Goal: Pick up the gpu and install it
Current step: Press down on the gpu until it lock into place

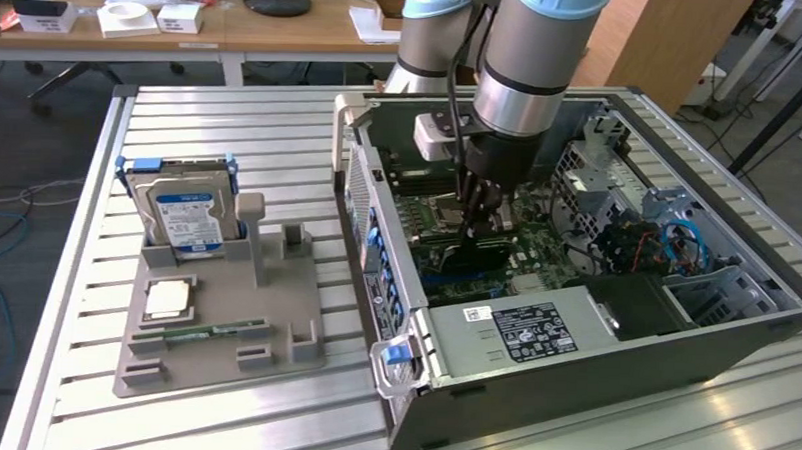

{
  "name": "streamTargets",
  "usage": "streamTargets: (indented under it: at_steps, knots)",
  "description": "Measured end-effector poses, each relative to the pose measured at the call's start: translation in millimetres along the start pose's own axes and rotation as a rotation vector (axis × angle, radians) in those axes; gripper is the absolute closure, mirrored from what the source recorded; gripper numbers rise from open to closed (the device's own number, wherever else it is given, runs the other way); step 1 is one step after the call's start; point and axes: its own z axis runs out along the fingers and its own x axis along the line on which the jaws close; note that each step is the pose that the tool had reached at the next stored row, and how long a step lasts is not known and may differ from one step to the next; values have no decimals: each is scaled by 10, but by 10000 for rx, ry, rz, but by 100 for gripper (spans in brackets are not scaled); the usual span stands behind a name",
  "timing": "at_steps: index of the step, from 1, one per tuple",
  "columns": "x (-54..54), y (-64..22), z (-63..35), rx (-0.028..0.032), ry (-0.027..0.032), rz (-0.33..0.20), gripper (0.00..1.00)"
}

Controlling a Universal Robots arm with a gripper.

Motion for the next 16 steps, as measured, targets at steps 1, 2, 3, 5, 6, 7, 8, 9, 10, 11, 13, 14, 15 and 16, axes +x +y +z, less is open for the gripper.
streamTargets:
  at_steps: [1,2,3,5,6,7,8,9,10,11,13,14,15,16]
  knots:
    - [2,1,-1,0,2,0,90]
    - [3,1,0,0,1,1,90]
    - [5,1,0,0,1,1,90]
    - [9,2,0,0,0,0,90]
    - [10,2,0,0,-2,1,90]
    - [12,2,0,0,-3,1,90]
    - [12,2,0,0,-4,0,90]
    - [12,1,0,0,-5,0,90]
    - [12,1,0,1,-6,0,90]
    - [13,2,2,1,-6,0,90]
    - [13,2,3,0,-6,0,90]
    - [13,2,3,-1,-5,0,90]
    - [13,2,4,0,-6,0,90]
    - [13,2,4,0,-6,0,90]
